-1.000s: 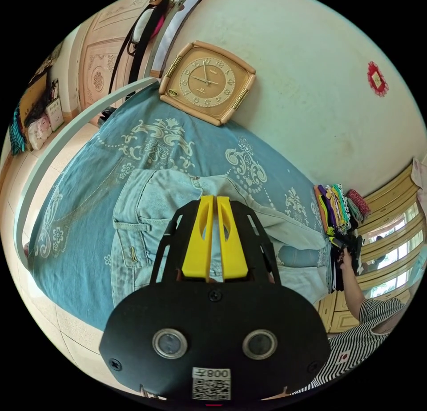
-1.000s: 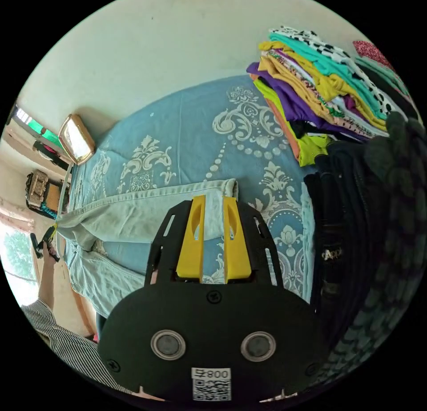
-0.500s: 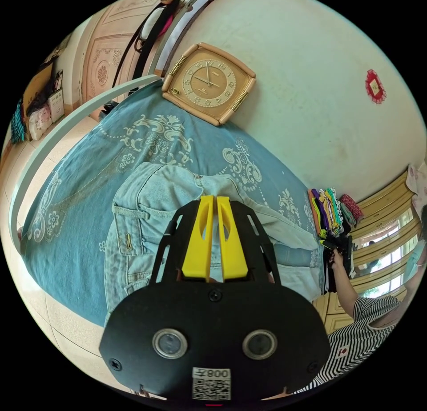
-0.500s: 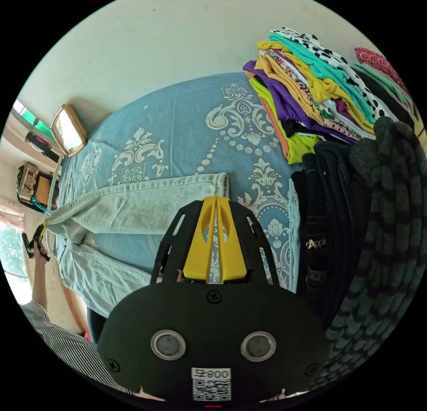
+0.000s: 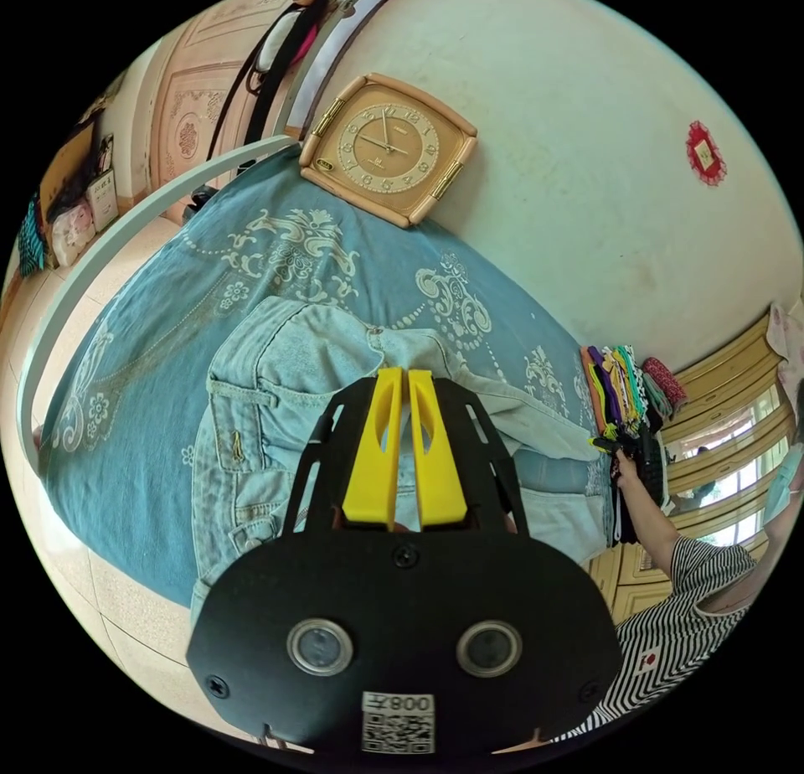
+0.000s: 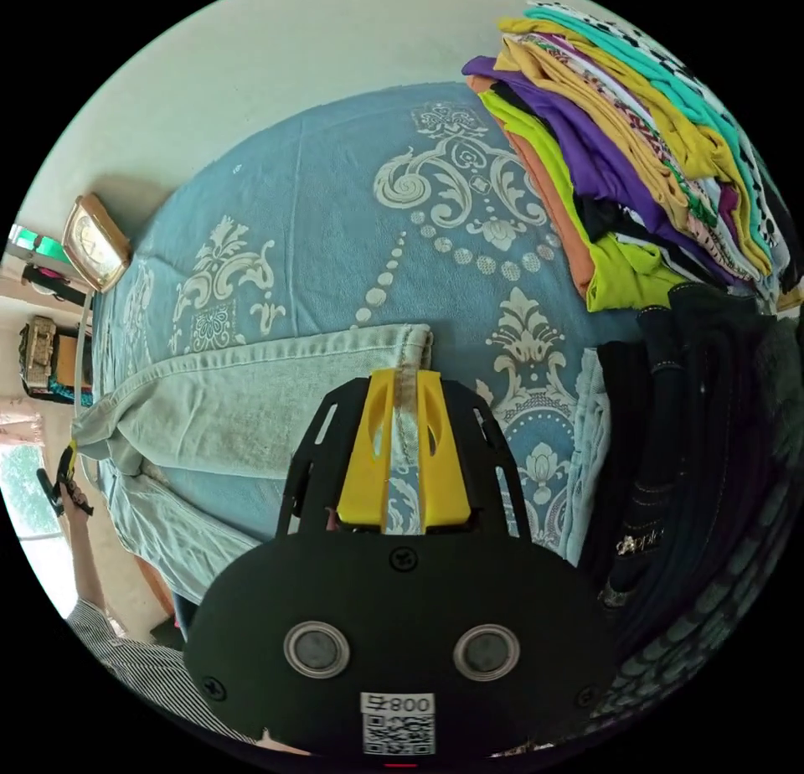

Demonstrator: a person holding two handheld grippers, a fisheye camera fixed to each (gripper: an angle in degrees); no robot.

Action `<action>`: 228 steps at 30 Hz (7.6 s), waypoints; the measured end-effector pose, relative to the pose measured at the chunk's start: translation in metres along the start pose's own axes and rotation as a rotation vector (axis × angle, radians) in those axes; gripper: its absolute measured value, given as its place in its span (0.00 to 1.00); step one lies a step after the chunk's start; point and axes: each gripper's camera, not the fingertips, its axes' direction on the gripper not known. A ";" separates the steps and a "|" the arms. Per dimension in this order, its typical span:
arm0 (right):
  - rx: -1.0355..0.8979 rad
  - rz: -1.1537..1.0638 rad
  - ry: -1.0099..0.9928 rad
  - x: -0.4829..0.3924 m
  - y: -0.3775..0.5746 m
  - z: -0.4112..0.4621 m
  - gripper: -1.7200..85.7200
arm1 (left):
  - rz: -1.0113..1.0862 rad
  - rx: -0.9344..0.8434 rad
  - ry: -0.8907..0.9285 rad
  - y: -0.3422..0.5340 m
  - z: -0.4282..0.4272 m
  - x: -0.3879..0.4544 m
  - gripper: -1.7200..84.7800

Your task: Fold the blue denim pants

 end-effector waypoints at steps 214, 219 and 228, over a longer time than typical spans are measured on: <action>-0.095 -1.235 -0.610 -0.931 0.062 -0.321 0.03 | 0.148 0.067 -0.081 0.343 -0.059 -0.055 0.07; -0.071 -1.236 -0.466 -0.956 0.053 -0.323 0.04 | 0.282 0.074 -0.295 0.347 -0.047 -0.038 0.08; -0.004 -1.060 -0.635 -0.902 -0.011 -0.361 0.09 | -0.079 0.160 -0.104 0.466 -0.082 -0.126 0.16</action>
